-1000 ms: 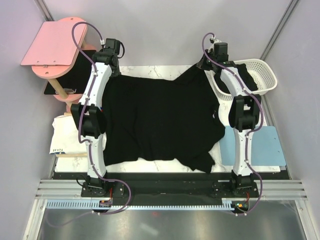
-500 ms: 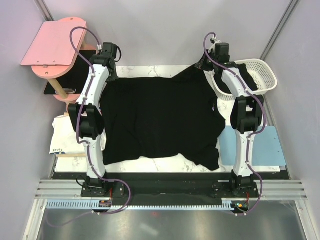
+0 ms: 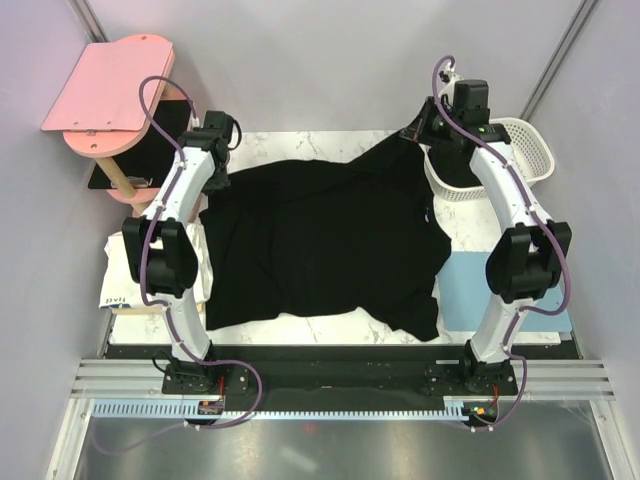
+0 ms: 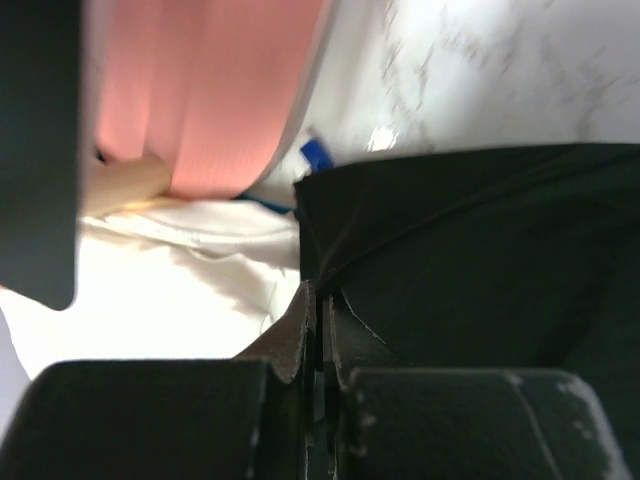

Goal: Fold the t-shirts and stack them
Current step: Fold the flattened tshirt in 1/3 of the way

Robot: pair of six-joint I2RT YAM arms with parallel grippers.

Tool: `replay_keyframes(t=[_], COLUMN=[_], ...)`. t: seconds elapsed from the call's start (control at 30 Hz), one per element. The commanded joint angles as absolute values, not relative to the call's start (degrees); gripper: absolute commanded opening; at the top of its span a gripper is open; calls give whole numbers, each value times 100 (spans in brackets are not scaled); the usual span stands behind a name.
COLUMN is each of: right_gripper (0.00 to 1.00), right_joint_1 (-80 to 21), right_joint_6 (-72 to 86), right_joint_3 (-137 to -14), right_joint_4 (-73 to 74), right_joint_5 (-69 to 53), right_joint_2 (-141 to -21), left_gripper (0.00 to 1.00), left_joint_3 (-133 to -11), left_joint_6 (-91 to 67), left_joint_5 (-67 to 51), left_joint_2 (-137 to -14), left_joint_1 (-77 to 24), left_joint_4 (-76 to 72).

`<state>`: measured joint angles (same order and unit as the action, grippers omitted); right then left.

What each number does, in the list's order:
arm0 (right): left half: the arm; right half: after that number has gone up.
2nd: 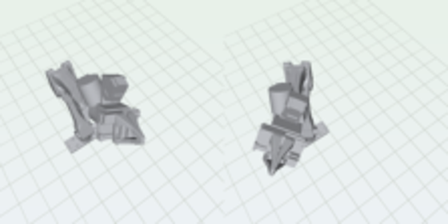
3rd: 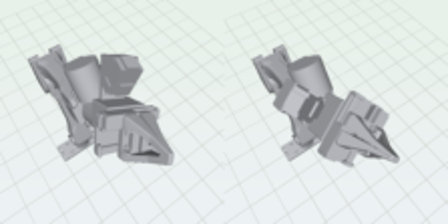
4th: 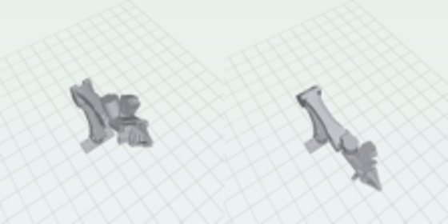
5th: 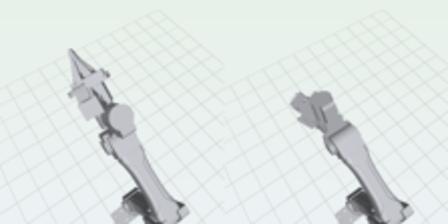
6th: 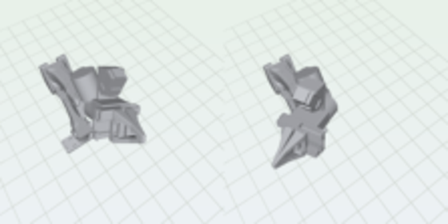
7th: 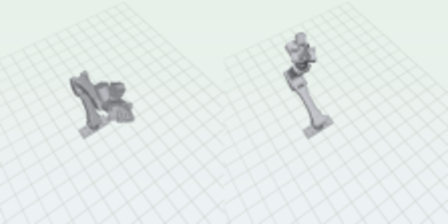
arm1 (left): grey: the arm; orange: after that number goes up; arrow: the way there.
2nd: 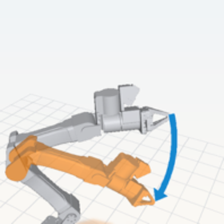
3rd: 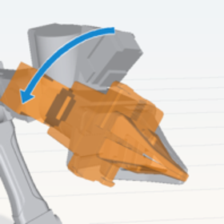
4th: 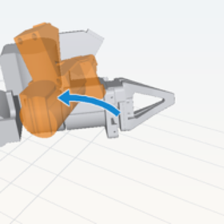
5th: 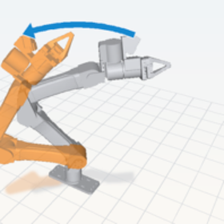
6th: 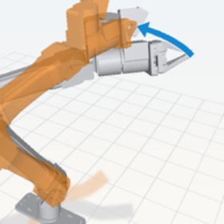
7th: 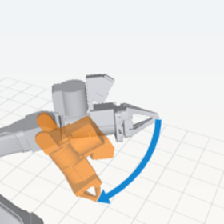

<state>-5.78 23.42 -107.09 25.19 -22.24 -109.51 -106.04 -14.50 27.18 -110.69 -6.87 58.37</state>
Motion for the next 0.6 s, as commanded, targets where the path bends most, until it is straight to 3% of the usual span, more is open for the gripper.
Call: replay_keyframes(t=[0.0,0.4,0.57], right_gripper=[0,0,0], right_joint_1=[-527,-483,-396], right_joint_6=[2145,1925,1977], right_joint_3=[-9970,-8149,-8269], right_joint_4=[3111,3384,3261], right_joint_5=[-2268,-2461,-2549], right_joint_2=[-10425,-10151,-10134], left_gripper=[2,2,2], left_joint_3=[-10161,-9519,-9545], left_joint_6=[-1696,-1811,-1846], left_joint_5=[3032,3278,3270], left_joint_2=[-10907,-10942,-10732], left_joint_1=[-694,-729,-773], left_joint_4=[5757,5757,5704])
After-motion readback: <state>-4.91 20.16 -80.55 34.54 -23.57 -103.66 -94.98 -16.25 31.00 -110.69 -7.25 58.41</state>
